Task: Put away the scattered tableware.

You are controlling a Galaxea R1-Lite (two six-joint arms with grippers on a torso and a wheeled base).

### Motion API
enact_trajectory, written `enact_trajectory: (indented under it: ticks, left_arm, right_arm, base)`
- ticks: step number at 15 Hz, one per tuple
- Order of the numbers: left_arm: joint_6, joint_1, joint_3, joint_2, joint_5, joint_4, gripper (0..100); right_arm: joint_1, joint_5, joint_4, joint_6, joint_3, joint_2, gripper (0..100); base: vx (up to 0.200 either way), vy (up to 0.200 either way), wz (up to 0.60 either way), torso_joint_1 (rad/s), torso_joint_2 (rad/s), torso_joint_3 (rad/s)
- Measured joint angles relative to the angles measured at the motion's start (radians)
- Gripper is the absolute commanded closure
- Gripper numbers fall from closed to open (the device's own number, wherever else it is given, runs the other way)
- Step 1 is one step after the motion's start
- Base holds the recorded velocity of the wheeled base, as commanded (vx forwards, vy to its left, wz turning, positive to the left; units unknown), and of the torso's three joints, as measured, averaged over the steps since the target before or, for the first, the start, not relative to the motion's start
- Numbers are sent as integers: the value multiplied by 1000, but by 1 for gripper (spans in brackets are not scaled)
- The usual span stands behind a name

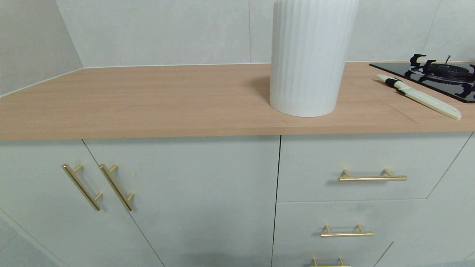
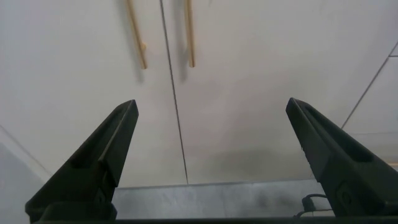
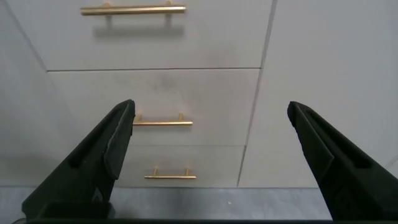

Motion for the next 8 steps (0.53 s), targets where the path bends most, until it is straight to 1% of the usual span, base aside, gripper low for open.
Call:
enact_trajectory:
  ticks: [4,8]
  left_arm:
    - [0,1,0,0,0,0,0]
    - [0,0,0,0,0,0,0]
  right_arm:
    - [0,0,0,0,0,0,0]
    - [0,0,0,0,0,0,0]
  base:
    - [0,0,0,0,0,0]
    - [0,-200,0,2,2,6]
